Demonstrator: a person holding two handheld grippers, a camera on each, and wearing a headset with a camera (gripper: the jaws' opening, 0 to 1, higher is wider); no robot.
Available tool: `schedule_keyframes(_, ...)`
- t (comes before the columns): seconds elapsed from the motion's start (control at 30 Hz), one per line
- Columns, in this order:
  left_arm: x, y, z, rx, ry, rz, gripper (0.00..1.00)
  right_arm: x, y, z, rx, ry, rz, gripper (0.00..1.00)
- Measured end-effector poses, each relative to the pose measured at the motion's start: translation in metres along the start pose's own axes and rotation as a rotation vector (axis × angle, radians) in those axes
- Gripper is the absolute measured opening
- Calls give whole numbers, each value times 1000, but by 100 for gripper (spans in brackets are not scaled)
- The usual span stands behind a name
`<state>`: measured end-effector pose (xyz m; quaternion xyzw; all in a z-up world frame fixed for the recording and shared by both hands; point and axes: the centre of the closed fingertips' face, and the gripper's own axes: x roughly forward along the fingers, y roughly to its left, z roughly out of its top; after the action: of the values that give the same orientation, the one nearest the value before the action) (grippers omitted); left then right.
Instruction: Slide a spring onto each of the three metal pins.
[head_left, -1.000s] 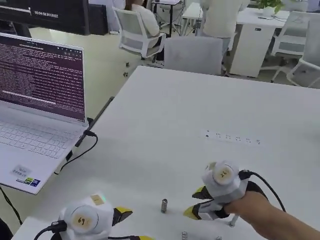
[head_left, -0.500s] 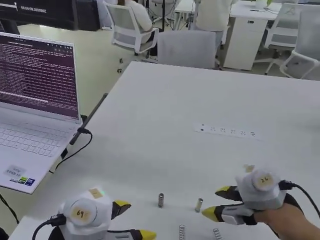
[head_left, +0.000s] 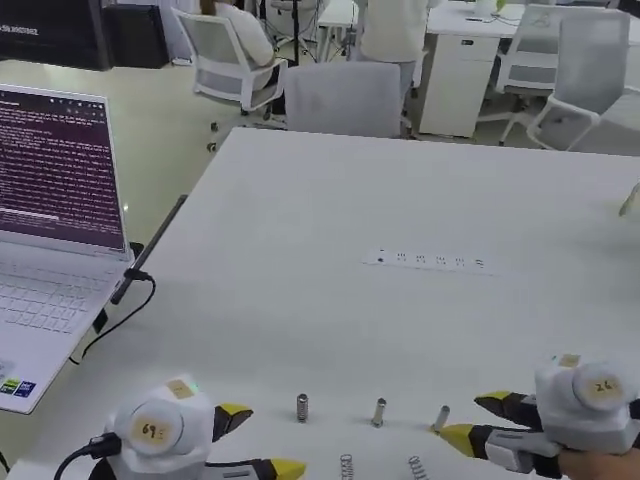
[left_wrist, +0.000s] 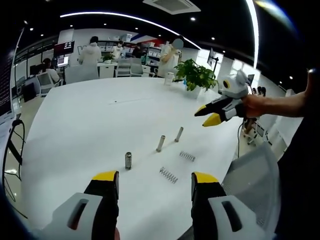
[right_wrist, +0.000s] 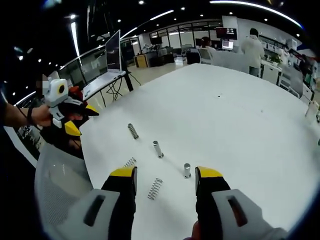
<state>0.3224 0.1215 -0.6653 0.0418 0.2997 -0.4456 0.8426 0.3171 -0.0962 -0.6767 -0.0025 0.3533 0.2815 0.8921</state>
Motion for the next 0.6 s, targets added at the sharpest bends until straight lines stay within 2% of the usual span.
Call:
schedule_keyframes(0.33, 13, 0, 8, -24, -10, -15, 52, -16, -2, -22, 67, -19, -18, 48)
schedule_keyframes(0.6, 22, -4, 1, -21, 14, -29, 52, -28, -1, -41, 128, -20, -25, 51)
